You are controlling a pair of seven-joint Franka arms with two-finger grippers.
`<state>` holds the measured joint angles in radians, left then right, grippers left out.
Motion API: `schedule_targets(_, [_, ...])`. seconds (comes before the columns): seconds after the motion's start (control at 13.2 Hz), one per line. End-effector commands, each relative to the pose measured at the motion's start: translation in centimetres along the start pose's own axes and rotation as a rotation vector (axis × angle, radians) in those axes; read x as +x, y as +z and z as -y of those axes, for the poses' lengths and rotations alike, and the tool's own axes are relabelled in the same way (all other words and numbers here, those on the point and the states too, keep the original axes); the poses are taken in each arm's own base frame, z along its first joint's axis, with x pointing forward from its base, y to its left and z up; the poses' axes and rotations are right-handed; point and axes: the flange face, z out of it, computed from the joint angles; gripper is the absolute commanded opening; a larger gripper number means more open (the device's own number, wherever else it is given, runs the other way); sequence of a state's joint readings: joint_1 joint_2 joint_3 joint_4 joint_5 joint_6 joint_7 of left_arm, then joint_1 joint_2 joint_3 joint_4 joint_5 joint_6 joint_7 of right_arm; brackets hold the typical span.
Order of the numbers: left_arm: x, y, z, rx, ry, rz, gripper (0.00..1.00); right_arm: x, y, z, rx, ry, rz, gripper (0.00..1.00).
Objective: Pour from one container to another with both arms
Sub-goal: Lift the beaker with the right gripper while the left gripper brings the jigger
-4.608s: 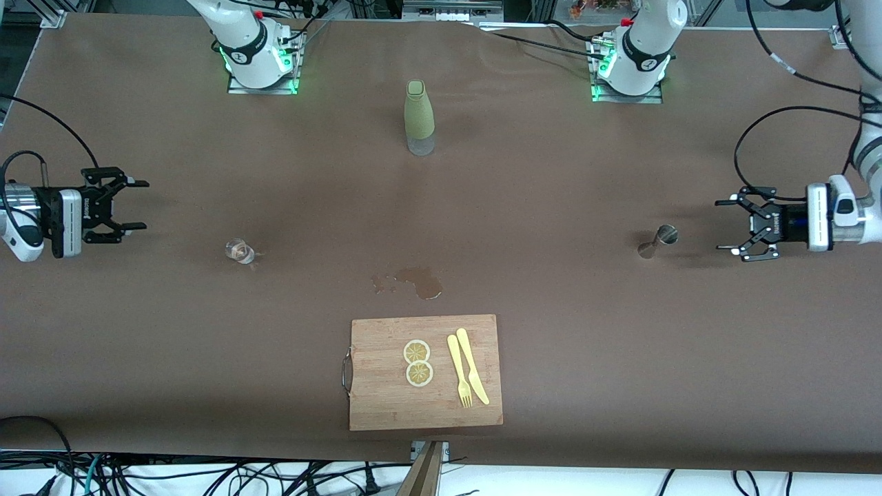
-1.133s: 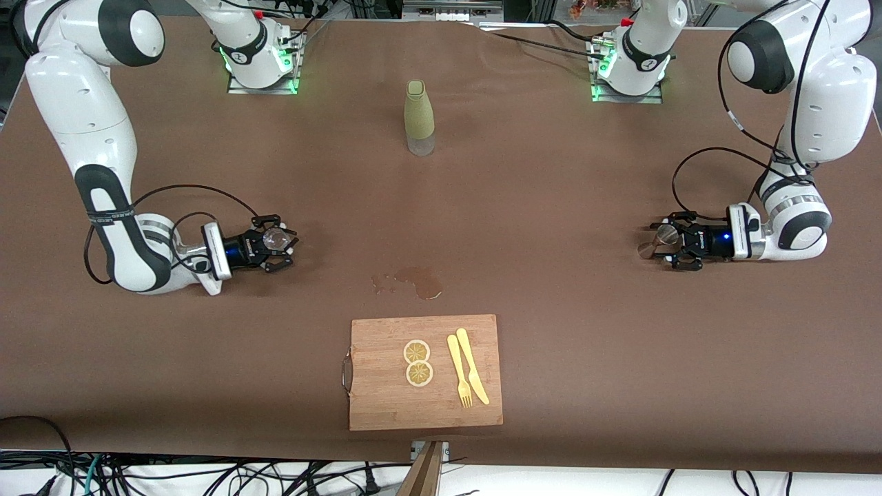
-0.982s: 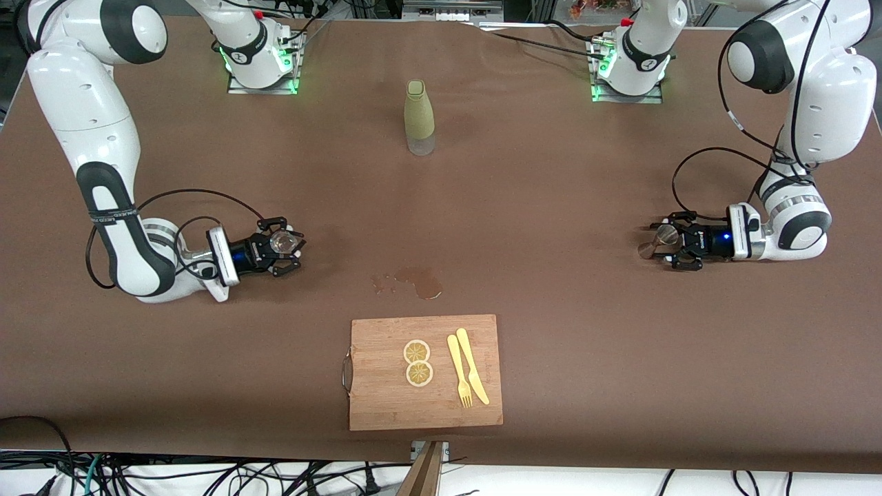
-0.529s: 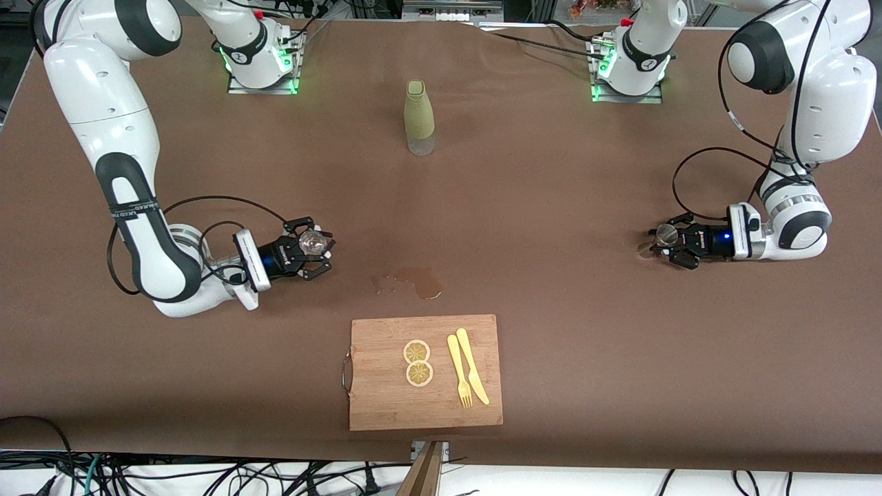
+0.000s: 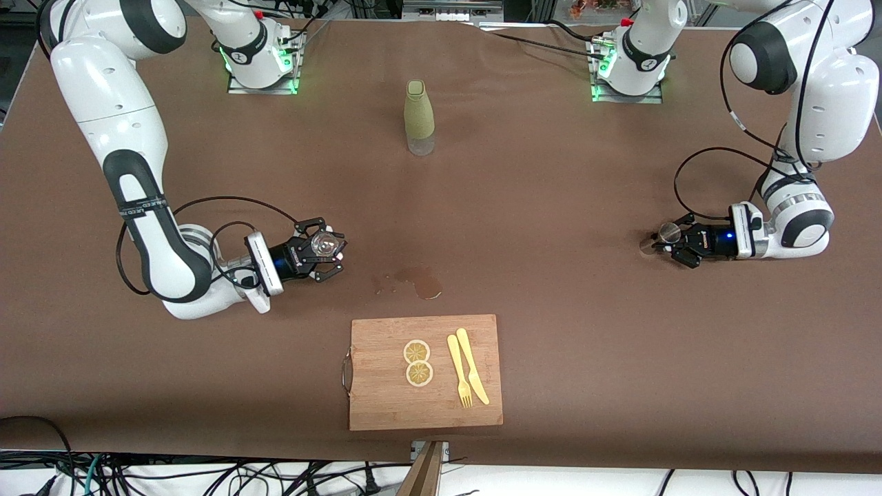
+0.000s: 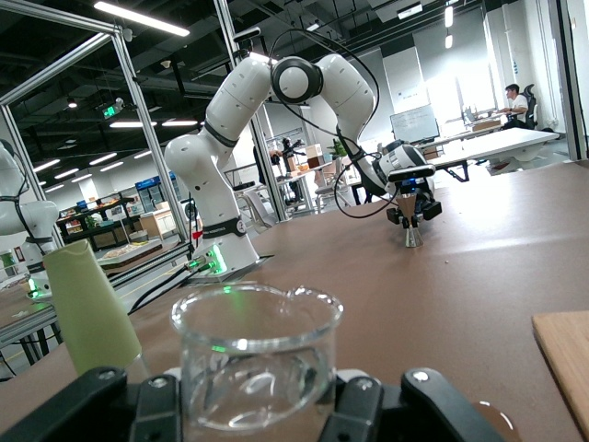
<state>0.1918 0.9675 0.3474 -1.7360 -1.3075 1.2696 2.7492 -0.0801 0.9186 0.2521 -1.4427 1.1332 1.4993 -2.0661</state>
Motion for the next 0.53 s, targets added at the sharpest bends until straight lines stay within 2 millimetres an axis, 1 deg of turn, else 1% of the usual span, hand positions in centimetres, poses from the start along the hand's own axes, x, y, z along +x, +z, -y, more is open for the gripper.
schedule_targets(0.0, [-0.2,0.9,0.6,0.028,0.158,-0.003,0.00,5.3,1.4,-0.1,-0.020,-0.025,0.064,0.08])
schedule_targets(0.08, [0.0,1.8,0.9,0.019,0.157,-0.013,0.00,6.2,2.5,-0.3,-0.024,-0.038,0.089,0.08])
schedule_targets(0.15, [0.5,2.5,1.2,0.014,0.151,-0.024,0.00,6.6,3.6,-0.6,-0.029,-0.046,0.106,0.08])
schedule_targets(0.23, [1.2,2.8,1.6,0.008,0.132,-0.026,0.00,7.1,4.8,-1.0,-0.040,-0.056,0.122,0.07])
schedule_targets(0.3, [2.4,3.7,2.2,-0.008,0.125,-0.025,0.00,8.1,5.7,-1.2,-0.057,-0.073,0.144,0.05])
schedule_targets(0.38, [3.2,4.6,2.7,-0.019,0.103,-0.026,0.00,8.4,6.6,-1.5,-0.066,-0.058,0.158,0.05])
schedule_targets(0.45, [4.0,6.7,3.7,-0.024,0.097,-0.030,0.00,9.2,7.2,-1.6,-0.083,-0.037,0.174,0.05])
